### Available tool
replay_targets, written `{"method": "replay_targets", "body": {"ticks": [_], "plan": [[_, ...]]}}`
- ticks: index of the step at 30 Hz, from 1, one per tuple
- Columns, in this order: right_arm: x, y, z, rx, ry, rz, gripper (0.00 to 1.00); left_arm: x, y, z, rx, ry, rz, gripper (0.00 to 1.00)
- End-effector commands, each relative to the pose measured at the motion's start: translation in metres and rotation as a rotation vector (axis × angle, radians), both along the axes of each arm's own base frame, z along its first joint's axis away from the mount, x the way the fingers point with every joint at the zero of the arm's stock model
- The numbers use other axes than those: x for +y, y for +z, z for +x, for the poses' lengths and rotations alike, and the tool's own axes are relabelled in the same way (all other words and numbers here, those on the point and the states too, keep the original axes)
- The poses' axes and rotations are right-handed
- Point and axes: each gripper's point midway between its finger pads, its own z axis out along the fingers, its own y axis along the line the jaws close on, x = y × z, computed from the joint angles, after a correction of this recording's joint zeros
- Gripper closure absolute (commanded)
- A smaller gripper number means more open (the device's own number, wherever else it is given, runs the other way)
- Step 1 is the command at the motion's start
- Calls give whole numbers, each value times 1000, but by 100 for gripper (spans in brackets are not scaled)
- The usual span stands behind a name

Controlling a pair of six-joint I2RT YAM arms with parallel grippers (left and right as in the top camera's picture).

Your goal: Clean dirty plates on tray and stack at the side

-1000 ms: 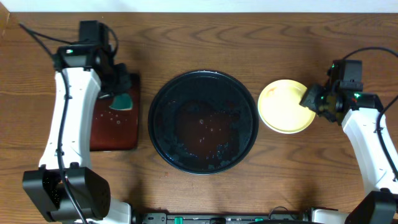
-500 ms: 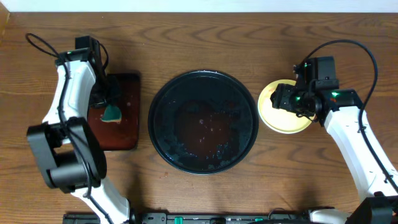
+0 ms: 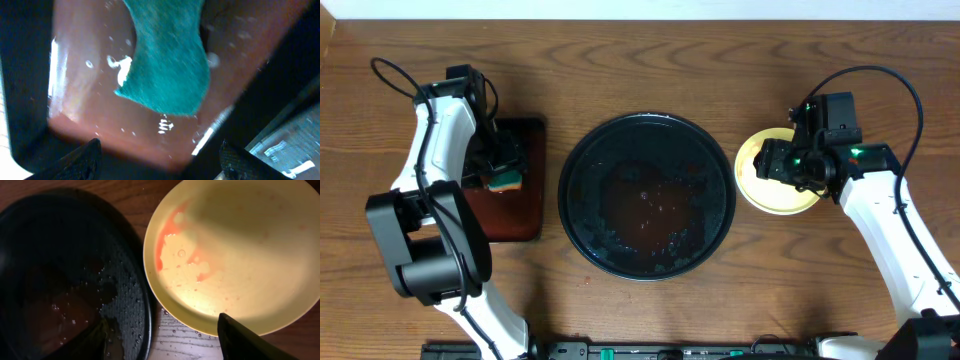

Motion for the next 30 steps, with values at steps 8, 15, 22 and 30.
{"method": "replay_targets", "body": {"ticks": [8,15,22,30], "plan": [[0,94,-9,-260,84,-26,1,-71,126,3,-367,-103,-219,24],[-14,178,-37,-505,43,-53,1,-89,150,-5,-437,-165,-216,23],[-15,224,-78,-674,50,-15,1,-88,149,-5,-436,-165,-216,23],[-25,216,-116,-630,37,-44,1,-87,149,-5,-435,-164,-210,23]]}}
